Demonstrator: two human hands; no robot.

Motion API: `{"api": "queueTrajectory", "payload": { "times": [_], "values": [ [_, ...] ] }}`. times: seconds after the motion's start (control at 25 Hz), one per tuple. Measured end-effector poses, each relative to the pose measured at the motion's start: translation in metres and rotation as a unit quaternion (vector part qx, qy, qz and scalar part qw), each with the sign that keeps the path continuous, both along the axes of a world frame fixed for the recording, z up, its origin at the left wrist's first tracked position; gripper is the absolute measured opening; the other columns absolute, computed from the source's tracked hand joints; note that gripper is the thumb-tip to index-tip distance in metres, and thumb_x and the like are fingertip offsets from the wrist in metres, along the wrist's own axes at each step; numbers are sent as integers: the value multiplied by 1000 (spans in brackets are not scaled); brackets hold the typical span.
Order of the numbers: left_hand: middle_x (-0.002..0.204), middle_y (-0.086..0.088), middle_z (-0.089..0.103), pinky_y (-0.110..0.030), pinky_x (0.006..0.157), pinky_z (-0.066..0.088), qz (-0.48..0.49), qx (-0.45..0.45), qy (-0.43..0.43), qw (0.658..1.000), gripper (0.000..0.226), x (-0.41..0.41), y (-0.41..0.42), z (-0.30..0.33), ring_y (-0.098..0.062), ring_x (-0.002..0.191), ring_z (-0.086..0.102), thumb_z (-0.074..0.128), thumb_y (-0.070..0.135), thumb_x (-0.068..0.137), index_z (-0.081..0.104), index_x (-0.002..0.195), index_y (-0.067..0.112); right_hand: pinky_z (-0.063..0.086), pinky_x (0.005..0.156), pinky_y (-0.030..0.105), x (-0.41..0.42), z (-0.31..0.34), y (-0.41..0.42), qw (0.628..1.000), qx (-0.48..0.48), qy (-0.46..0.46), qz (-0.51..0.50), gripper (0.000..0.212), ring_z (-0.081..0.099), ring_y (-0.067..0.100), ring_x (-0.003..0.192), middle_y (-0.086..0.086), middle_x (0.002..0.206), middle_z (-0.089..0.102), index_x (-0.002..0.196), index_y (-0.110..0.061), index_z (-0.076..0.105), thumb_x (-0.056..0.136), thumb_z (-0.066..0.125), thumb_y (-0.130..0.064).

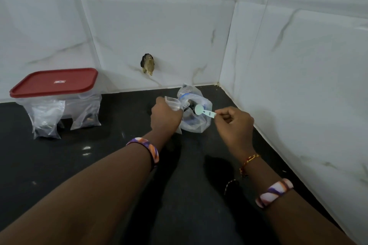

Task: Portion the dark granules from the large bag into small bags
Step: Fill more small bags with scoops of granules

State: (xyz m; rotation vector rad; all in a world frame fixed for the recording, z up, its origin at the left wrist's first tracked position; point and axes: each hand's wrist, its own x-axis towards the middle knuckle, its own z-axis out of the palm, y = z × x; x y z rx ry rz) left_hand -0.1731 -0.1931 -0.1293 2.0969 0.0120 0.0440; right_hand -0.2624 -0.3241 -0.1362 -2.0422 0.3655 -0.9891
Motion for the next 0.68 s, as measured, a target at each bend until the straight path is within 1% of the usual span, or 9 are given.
{"api": "queueTrajectory", "payload": {
  "times": [0.04, 0.12, 0.2, 0.28, 0.36, 0.48, 0.52, 0.6, 0.68],
  "values": [
    [115, -11, 60, -30, 73, 46, 6, -6, -9, 1000, 44, 3, 1, 2, -25, 102, 60, 68, 19, 78, 50, 116, 7, 48, 54, 26, 9, -2, 5, 996, -85, 11, 9, 9, 61, 14, 54, 7, 64, 69, 73, -3, 71, 76, 63, -3],
    [107, -6, 60, -30, 73, 46, 1, -1, -32, 999, 39, 8, 2, 8, -24, 98, 60, 67, 19, 77, 52, 111, 8, 41, 49, 27, 31, -1, 19, 960, -271, 62, -5, 8, 63, 30, 56, 14, 66, 68, 70, -2, 68, 75, 62, -1],
    [98, -2, 57, -28, 71, 45, 4, 7, -59, 998, 35, 13, 2, 16, -21, 91, 58, 67, 19, 76, 54, 107, 9, 35, 53, 27, 49, 6, 29, 930, -348, 119, -7, 9, 65, 35, 68, 17, 76, 68, 77, 0, 67, 79, 58, 0],
    [93, 1, 55, -24, 66, 42, 11, -25, -85, 996, 32, 21, -2, 30, -17, 84, 55, 67, 16, 75, 55, 104, 12, 36, 62, 28, 63, 11, 31, 941, -272, 200, -5, 19, 63, 33, 88, 16, 91, 67, 92, -1, 68, 87, 51, -7],
    [91, 4, 56, -19, 61, 42, -18, -59, -112, 992, 31, 30, -13, 48, -14, 82, 55, 66, 14, 73, 56, 102, 15, 44, 67, 28, 73, 9, 25, 967, -152, 201, -19, 23, 63, 32, 91, 16, 93, 69, 94, -3, 72, 85, 52, -9],
    [96, 3, 59, -24, 72, 48, -165, 34, -174, 970, 37, 30, -35, 62, -16, 87, 58, 69, 15, 70, 56, 104, 16, 55, 83, 36, 79, -3, 16, 982, 55, 177, -33, 19, 66, 30, 89, 18, 91, 70, 91, 2, 72, 84, 57, -6],
    [98, 2, 59, -27, 75, 50, -198, 69, -173, 962, 41, 28, -40, 59, -17, 90, 59, 71, 17, 69, 54, 106, 16, 55, 84, 39, 79, -8, 13, 975, 128, 179, -37, 17, 66, 30, 88, 19, 90, 70, 89, 5, 72, 84, 58, -4],
    [98, 3, 57, -30, 77, 50, -216, 101, -140, 961, 46, 29, -43, 47, -18, 93, 59, 74, 23, 67, 52, 107, 16, 56, 76, 37, 81, -16, 6, 956, 232, 174, -47, 12, 67, 32, 82, 20, 82, 69, 81, 5, 72, 80, 61, 0],
    [100, 2, 58, -32, 81, 51, -205, 111, -123, 965, 51, 31, -38, 37, -18, 94, 59, 77, 31, 66, 52, 108, 17, 56, 69, 36, 82, -19, 6, 943, 277, 179, -40, 8, 66, 30, 72, 20, 76, 68, 76, 3, 72, 77, 64, 2]
  ]
}}
